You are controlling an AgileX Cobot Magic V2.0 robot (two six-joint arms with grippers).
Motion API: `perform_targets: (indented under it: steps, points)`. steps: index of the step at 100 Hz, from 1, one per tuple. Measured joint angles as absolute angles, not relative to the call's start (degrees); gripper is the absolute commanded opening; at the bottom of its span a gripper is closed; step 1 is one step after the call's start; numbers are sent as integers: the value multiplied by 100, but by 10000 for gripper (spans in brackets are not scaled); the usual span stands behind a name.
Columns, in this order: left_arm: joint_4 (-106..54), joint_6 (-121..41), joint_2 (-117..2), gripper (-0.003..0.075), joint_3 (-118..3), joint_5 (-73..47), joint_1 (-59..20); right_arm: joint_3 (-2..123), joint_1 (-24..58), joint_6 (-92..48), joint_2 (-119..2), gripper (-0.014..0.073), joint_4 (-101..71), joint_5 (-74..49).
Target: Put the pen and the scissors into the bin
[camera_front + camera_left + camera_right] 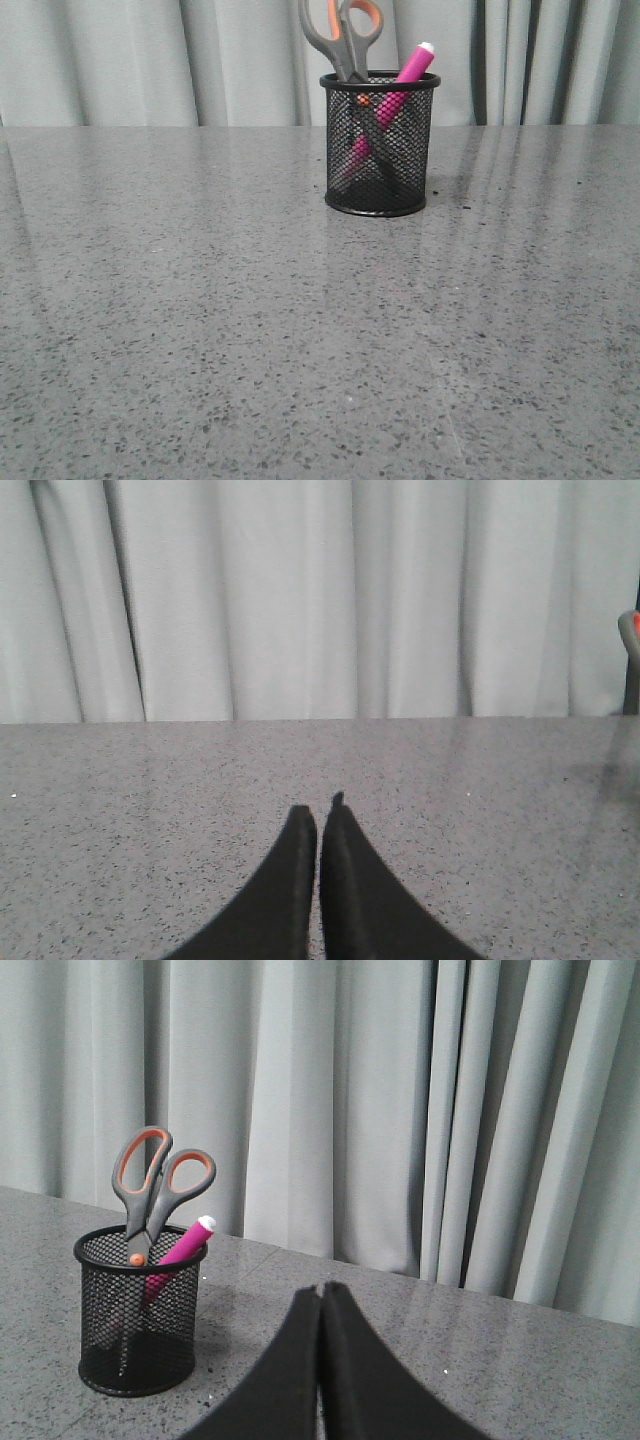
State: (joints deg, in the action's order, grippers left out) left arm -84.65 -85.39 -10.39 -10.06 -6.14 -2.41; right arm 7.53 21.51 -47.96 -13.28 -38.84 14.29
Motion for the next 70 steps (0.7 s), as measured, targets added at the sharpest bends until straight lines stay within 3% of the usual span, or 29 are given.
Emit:
perform_targets:
  steps: [24, 70]
  points:
    - [-8819, -8539, -237, -19, -626, -312, -241, 652, 2151, -4801, -1139, -76, -3884, 1450]
    - [-9236, -8539, -183, -19, -602, -363, -241, 639, 2151, -4801, -1139, -76, -3884, 1550]
